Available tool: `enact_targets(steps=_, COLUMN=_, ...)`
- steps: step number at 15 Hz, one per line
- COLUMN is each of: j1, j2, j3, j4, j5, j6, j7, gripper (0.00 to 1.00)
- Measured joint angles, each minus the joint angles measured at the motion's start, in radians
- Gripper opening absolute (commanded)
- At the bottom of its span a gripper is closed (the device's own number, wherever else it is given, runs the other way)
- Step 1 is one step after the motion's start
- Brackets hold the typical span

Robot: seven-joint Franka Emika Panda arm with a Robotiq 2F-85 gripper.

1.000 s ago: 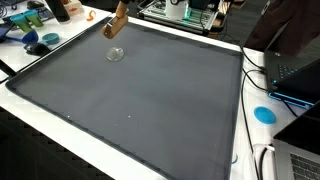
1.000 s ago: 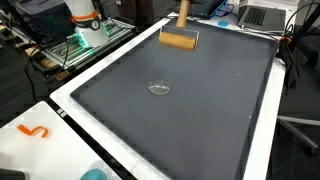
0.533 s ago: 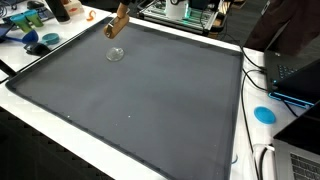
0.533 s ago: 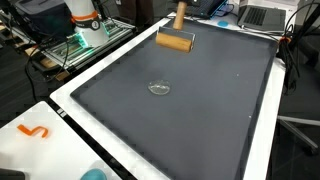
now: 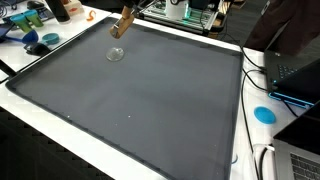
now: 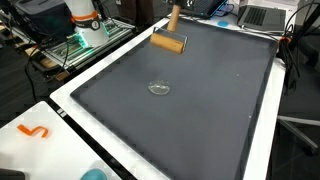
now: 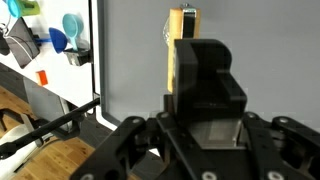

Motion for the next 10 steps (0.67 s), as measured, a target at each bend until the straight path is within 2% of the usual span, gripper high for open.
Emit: enact_targets(steps=10, j1=0.000, j2=0.000, j3=-0.007, j4=0.006, j5=0.021, j6=-0.043, j7=-0.001, gripper=0.24)
